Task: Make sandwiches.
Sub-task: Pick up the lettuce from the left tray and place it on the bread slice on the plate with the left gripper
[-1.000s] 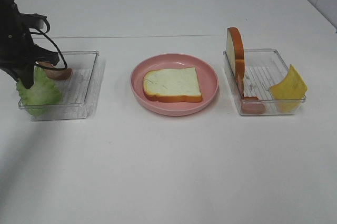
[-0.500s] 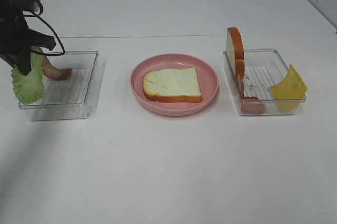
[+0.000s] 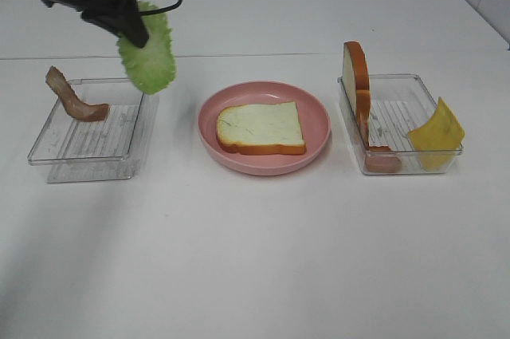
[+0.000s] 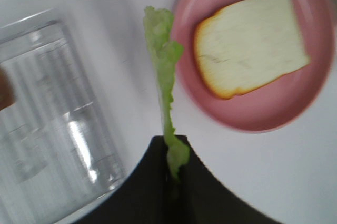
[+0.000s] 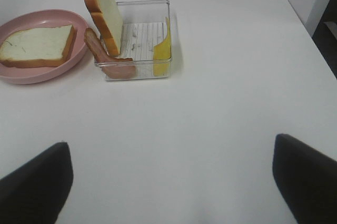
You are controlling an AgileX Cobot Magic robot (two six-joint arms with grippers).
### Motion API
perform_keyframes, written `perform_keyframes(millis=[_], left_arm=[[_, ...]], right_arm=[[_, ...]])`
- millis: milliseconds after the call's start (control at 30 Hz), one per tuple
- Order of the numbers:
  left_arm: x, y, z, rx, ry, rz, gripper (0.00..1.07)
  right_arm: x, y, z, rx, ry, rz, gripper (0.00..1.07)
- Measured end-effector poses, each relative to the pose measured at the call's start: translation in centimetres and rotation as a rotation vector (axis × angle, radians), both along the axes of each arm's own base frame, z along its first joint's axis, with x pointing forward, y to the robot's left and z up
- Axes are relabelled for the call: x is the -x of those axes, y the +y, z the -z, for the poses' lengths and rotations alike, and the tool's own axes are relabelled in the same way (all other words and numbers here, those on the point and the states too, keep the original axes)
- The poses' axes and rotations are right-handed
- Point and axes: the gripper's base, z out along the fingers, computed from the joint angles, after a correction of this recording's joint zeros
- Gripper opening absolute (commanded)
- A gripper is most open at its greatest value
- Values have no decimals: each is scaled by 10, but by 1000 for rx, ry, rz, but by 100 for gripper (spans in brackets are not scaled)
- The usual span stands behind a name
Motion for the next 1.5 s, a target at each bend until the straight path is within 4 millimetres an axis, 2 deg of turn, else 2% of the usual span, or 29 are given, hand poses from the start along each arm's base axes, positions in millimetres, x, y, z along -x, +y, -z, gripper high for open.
perform_keyframes(millis=[33,67,133,167,200,267,333,367,433,467,500,600,933,1267,1500], left_arm=[[0,-16,-3,83,-7,36,0],[0,-16,-3,83,-7,36,0],[-1,-39,3,190,6,80,0],[-1,-39,3,190,6,80,0],[-4,-52,15,237,18,113,0],[-4,-58,20,259,25,125,0],[-5,-76,39,314,44,157,0],[-5,-76,39,314,44,157,0],[-6,-91,57,349,59,177,0],[-6,-91,57,349,59,177,0],[-6,-100,67,366,64,191,0],[-5,-112,79,393,68,197,0],[-12,-131,108,420,47,197,0],[-21,-132,116,398,2,180,0],[-21,-126,123,291,-13,218,0]], right_arm=[[0,0,0,0,0,0,98],[0,0,0,0,0,0,98],[0,0,0,0,0,0,98],[0,0,0,0,0,0,98],[0,0,0,0,0,0,98],[0,0,0,0,0,0,98],[0,0,0,0,0,0,98],[0,0,0,0,0,0,98],[0,0,0,0,0,0,98],[0,0,0,0,0,0,98],[0,0,0,0,0,0,98],[0,0,0,0,0,0,98],[0,0,0,0,0,0,98],[0,0,0,0,0,0,98],[0,0,0,0,0,0,98]])
